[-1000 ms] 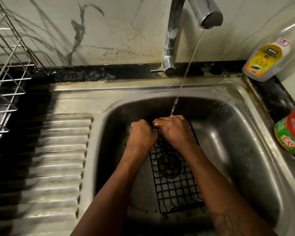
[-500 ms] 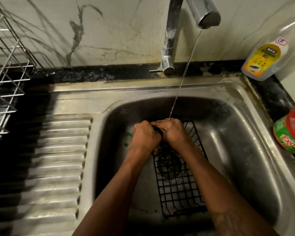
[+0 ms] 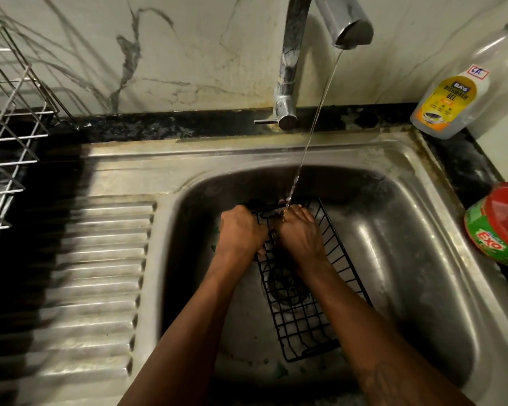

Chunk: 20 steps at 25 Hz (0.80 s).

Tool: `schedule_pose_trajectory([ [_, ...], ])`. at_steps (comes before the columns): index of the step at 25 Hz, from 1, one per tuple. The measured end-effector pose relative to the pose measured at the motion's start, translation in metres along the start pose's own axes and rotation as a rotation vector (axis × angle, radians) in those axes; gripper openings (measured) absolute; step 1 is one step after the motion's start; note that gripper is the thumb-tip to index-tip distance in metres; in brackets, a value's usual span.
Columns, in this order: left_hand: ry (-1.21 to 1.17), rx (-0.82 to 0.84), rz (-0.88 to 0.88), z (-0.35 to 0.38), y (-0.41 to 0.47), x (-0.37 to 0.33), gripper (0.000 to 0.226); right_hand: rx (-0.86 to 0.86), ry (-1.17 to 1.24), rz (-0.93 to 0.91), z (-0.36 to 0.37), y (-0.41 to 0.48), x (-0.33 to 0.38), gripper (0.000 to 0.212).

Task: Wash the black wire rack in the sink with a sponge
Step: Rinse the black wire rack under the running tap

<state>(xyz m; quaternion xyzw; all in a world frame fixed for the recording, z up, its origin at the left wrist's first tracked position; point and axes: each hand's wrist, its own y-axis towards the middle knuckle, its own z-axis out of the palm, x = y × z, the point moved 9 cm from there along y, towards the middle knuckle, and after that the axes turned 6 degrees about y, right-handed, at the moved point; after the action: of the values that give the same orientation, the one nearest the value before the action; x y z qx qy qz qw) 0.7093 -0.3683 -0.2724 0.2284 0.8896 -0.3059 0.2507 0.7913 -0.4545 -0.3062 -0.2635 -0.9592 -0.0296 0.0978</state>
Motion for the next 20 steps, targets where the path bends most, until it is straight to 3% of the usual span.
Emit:
schedule_pose_trajectory([
  [2,0.014,0.005,-0.007,0.001,0.004,0.003,0.015,0.048,-0.043,0.073,0.012,-0.002,-0.003,0.047],
  [4,0.028,-0.007,0.001,0.0,0.004,0.003,0.015,0.107,0.145,0.145,0.011,0.0,-0.003,0.039],
  [6,0.029,-0.03,0.037,-0.002,0.002,-0.001,0.014,0.089,0.781,0.396,0.007,0.002,-0.014,0.022],
  [9,0.01,-0.011,0.033,0.001,0.002,-0.002,0.019,-0.029,2.036,0.836,0.025,-0.006,-0.005,0.03],
  [11,-0.007,-0.005,-0.002,0.003,0.003,0.002,0.018,-0.175,2.531,1.016,0.027,-0.011,0.001,0.024],
  [12,-0.01,-0.001,-0.015,0.003,0.002,0.003,0.016,-0.274,2.658,1.054,0.025,-0.012,-0.004,0.023],
  [14,-0.016,0.001,-0.031,0.003,0.002,0.005,0.013,-0.382,2.747,1.038,0.011,-0.009,-0.018,0.022],
  [16,0.002,-0.005,-0.018,0.003,0.002,0.004,0.012,-0.308,2.689,0.994,0.004,-0.007,-0.016,0.029],
  [18,0.044,-0.033,0.023,0.0,0.001,-0.001,0.015,-0.173,2.401,0.934,0.007,-0.009,-0.008,0.026],
  [20,0.082,-0.09,0.033,-0.008,0.0,-0.001,0.022,-0.038,1.757,0.735,0.011,-0.013,-0.005,0.029],
])
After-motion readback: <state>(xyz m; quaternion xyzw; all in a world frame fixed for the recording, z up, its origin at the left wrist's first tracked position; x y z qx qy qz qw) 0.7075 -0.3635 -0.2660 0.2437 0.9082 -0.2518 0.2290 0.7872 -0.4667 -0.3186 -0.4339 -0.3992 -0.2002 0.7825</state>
